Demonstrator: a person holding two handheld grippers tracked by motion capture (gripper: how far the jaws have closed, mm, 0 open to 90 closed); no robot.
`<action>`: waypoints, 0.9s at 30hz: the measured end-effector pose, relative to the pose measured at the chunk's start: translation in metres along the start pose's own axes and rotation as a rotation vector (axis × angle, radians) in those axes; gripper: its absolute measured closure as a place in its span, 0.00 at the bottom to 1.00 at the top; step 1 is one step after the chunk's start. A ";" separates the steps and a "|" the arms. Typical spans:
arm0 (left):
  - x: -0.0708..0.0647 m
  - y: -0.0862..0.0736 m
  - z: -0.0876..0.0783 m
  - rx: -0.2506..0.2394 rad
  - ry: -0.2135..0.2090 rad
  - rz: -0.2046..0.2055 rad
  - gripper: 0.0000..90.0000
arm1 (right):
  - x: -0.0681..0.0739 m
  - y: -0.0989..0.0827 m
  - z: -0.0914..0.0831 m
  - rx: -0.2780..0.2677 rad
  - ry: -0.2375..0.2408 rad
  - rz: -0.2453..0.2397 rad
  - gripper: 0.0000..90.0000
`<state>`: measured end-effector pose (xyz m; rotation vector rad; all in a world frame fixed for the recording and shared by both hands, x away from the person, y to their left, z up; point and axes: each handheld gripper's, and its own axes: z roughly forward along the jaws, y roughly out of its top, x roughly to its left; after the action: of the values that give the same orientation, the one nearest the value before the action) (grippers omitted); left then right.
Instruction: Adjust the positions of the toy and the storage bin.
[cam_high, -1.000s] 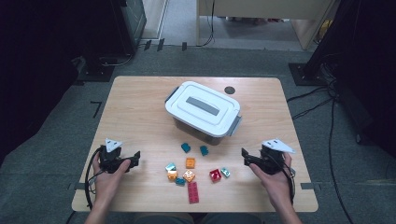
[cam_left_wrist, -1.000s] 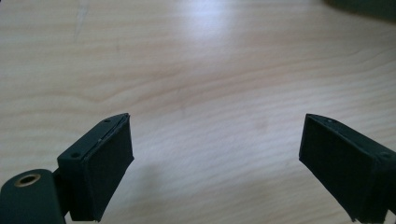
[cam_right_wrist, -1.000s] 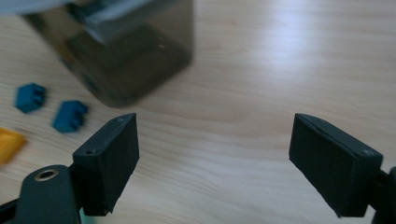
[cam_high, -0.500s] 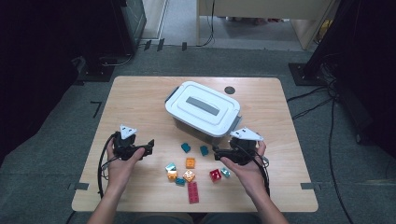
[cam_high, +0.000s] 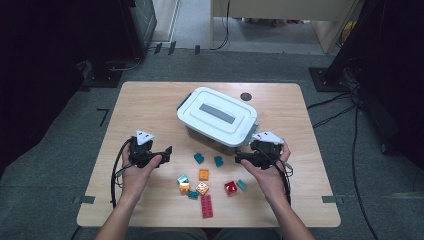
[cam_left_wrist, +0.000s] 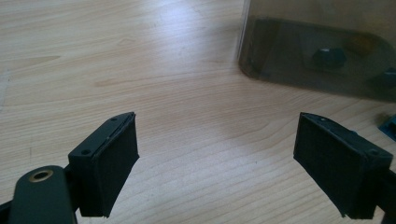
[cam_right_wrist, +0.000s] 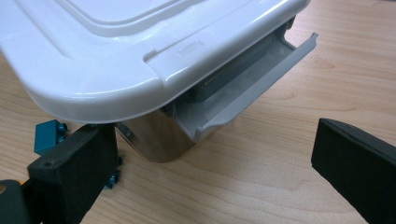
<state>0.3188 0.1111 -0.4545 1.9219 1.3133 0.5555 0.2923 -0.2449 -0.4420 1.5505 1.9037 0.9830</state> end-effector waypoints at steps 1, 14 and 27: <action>0.000 0.000 0.000 0.000 -0.004 -0.004 0.15 | -0.001 0.000 0.000 0.002 -0.002 0.001 0.01; -0.002 0.007 0.001 -0.036 -0.009 -0.045 0.15 | -0.023 0.002 0.000 -0.022 -0.031 0.039 0.17; -0.010 0.021 0.010 -0.090 0.001 -0.104 0.35 | -0.052 0.008 -0.001 -0.101 -0.016 0.138 0.55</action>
<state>0.3351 0.0940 -0.4445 1.7699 1.3579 0.5538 0.3083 -0.2949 -0.4381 1.6429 1.7277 1.1039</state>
